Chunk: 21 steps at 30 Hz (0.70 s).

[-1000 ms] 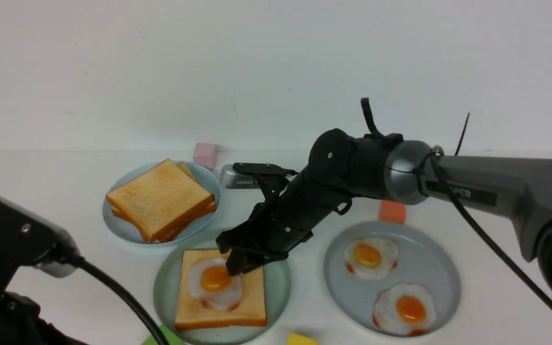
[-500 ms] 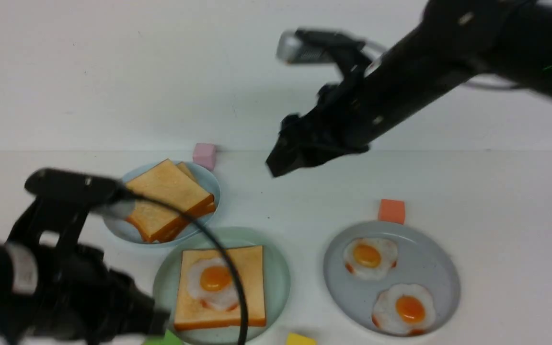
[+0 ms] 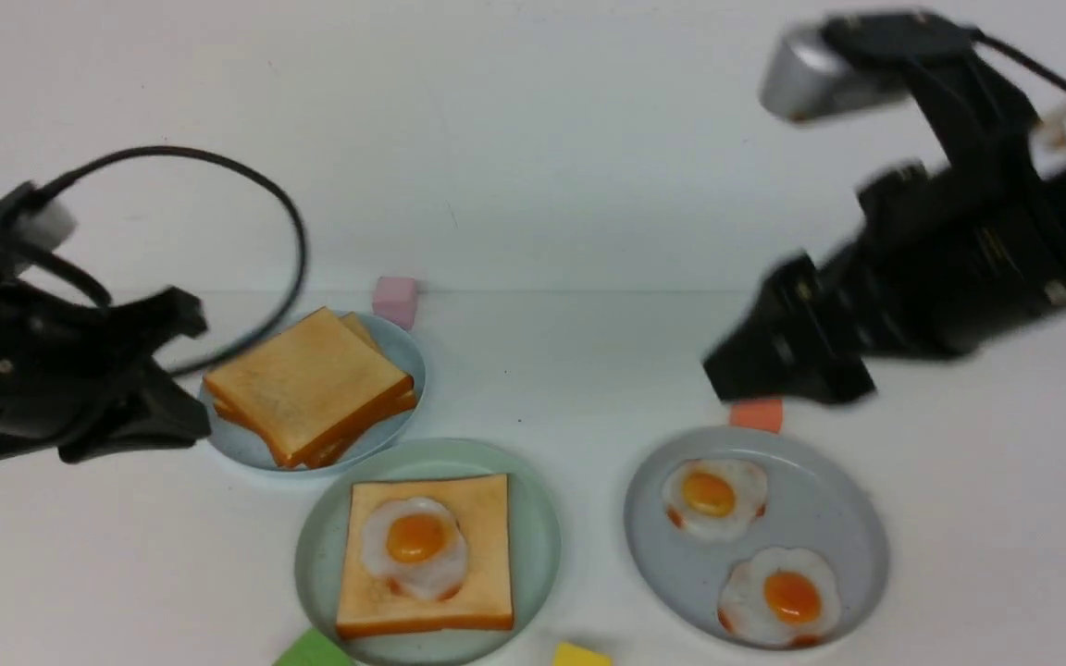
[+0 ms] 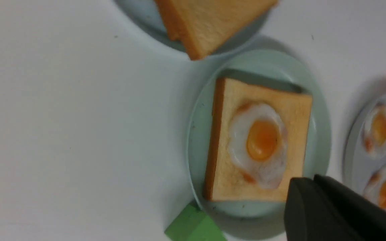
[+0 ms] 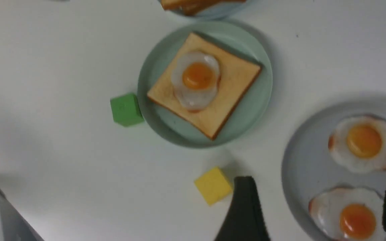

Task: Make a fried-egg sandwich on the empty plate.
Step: Use the left arm to grab a slice of bread

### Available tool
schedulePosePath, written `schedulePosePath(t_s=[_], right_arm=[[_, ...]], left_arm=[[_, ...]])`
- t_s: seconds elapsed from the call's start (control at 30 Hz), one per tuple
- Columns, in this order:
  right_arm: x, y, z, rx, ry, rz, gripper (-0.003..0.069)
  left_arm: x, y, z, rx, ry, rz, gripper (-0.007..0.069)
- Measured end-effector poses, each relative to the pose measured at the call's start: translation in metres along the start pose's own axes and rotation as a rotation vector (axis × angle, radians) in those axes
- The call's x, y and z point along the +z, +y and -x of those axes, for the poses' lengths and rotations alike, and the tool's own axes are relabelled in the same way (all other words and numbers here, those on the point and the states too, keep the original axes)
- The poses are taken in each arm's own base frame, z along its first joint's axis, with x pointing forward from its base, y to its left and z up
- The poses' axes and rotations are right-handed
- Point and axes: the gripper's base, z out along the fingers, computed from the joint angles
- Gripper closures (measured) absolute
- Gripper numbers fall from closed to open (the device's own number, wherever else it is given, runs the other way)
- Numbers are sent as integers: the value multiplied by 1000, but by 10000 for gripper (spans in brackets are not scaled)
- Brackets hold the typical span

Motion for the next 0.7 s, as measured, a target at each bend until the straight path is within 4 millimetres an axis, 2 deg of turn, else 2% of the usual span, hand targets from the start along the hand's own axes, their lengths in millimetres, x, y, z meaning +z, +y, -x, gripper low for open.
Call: schedulePosePath(t_s=[0.1, 0.23, 0.27, 0.3, 0.33, 0.37, 0.43, 0.7], right_arm=[[1, 2, -26, -20, 16, 24, 130], [4, 5, -40, -23, 33, 63, 130], [4, 6, -40, -23, 32, 65, 130], [5, 6, -42, -21, 35, 74, 130], [5, 6, -42, -20, 35, 79, 130], [5, 6, -42, -21, 35, 79, 130], [5, 7, -42, -18, 31, 86, 130], [4, 9, -42, -2, 27, 107, 130]], left_arm=[[17, 20, 18, -134, -17, -20, 536], [41, 30, 36, -180, -48, -22, 422], [41, 30, 36, -180, -48, -22, 422], [53, 35, 44, -182, -61, -11, 361], [60, 37, 49, -178, -75, -1, 330], [60, 37, 51, -174, -85, 1, 324], [74, 43, 63, -161, -112, 21, 272], [116, 55, 89, -62, -97, 50, 242]])
